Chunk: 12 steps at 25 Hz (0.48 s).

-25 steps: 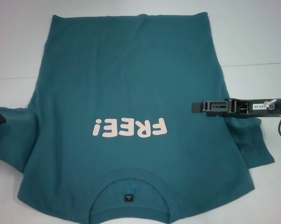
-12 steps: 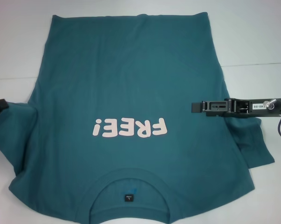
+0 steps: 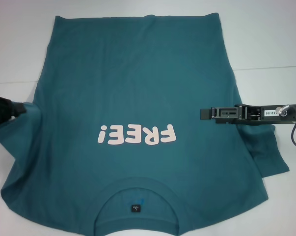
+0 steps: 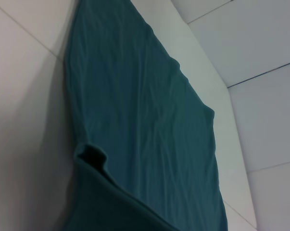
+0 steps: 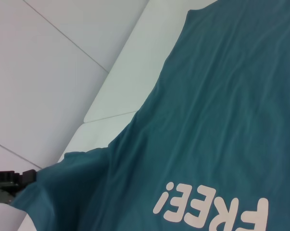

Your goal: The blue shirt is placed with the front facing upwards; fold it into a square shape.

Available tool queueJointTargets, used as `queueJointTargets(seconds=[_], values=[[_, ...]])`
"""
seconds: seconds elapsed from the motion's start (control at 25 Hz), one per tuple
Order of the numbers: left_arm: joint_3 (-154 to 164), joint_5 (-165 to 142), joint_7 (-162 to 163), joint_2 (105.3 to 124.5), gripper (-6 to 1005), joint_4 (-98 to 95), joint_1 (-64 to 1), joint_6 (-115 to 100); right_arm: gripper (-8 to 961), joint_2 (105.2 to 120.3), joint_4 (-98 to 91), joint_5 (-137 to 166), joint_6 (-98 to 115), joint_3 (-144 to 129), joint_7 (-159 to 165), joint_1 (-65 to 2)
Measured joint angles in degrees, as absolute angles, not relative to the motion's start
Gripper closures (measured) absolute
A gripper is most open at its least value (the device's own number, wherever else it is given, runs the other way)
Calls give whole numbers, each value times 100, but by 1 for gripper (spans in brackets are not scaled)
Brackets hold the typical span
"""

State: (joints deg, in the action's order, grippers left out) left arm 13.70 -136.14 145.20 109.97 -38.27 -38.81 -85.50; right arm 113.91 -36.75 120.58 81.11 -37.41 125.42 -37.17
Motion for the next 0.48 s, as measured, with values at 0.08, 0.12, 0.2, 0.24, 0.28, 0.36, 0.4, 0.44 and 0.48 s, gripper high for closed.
queueJointTargets(seconds=[0.08, 0.12, 0.2, 0.24, 0.28, 0.36, 0.4, 0.44, 0.48], values=[[1374, -13612, 14493, 11087, 974, -3768, -3887, -8446, 39, 11401, -3672, 12059, 8104, -3743, 12540, -3718], [1376, -13612, 14485, 11114, 974, -3734, -3889, -8385, 39, 11404, -3670, 12058, 8099, -3744, 12540, -3721], [1381, -13610, 14460, 11195, 974, -3627, -3894, -8191, 39, 11405, -3662, 12058, 8090, -3744, 12536, -3725], [1383, -13596, 14445, 11236, 974, -3580, -3896, -8089, 39, 11406, -3659, 12058, 8086, -3744, 12533, -3726], [1390, -13577, 14431, 11272, 974, -3544, -3898, -8001, 39, 11408, -3657, 12059, 8082, -3745, 12530, -3726], [1427, -13515, 14410, 11338, 974, -3464, -3904, -7773, 39, 11413, -3655, 12059, 8075, -3744, 12524, -3724], [1460, -13492, 14407, 11362, 974, -3424, -3914, -7675, 39, 11415, -3655, 12058, 8074, -3743, 12522, -3723], [1497, -13475, 14406, 11380, 974, -3367, -3931, -7549, 39, 11415, -3655, 12058, 8073, -3740, 12522, -3722], [1537, -13466, 14405, 11390, 975, -3316, -3956, -7461, 39, 11416, -3655, 12059, 8073, -3739, 12521, -3721]])
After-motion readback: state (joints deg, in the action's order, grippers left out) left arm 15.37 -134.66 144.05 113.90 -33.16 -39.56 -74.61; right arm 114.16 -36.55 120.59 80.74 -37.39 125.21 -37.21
